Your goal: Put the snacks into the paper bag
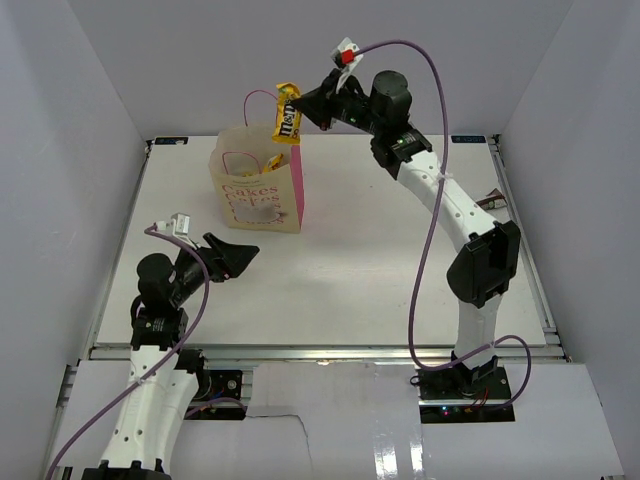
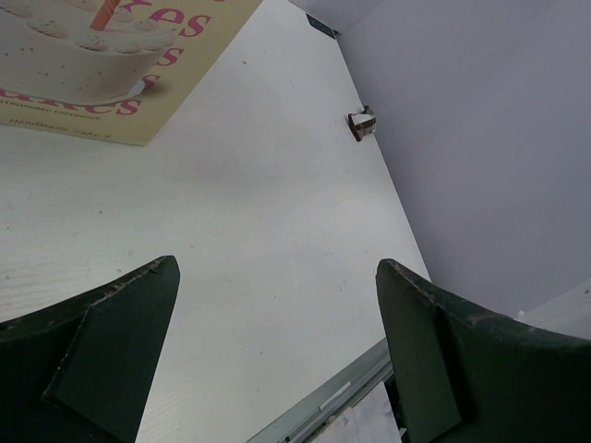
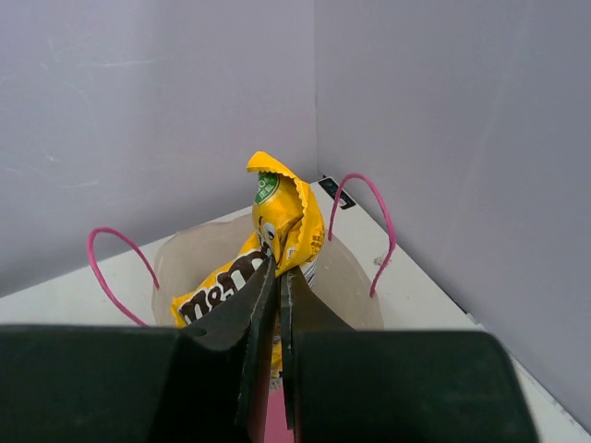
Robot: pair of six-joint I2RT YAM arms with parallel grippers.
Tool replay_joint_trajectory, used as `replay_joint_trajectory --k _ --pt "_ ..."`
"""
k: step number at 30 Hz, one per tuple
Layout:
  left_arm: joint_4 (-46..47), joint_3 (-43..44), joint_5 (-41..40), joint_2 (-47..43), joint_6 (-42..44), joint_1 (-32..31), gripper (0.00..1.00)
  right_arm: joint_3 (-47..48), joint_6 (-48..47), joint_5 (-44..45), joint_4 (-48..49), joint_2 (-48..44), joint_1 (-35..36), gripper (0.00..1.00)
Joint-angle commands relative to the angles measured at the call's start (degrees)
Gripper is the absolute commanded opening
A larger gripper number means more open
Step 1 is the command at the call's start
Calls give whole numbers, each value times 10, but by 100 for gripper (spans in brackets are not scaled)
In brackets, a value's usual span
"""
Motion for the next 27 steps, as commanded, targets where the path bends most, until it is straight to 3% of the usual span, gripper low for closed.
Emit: replay_joint_trajectory --k 1,4,10,11,12,13,15,20,23,27 --pt "15 -7 11 -13 -2 -2 98 36 -36 87 -18 27 33 8" --pt "12 -9 11 -24 -5 -2 98 36 -65 163 4 42 58 8" --pt "-1 -10 9 -37 -5 -2 98 93 -107 219 -10 97 87 9" --pt "-2 -9 9 -38 -4 -2 98 94 -115 221 -10 102 88 15" --pt "-5 -9 9 -40 -4 -2 98 93 -120 222 -12 101 91 29" --pt "-7 -9 9 -41 -4 -2 98 91 -124 223 -13 99 91 37" --pt "-13 -9 7 -44 -2 -2 98 82 -142 222 -22 86 89 48" --pt "-23 -8 1 -55 3 -2 98 22 -148 238 -80 15 43 62" --pt "-24 -5 1 -51 7 -2 98 -38 -148 252 -176 -13 -15 82" --pt "-6 -9 6 -26 11 -2 98 -141 -203 326 -267 -29 -124 94"
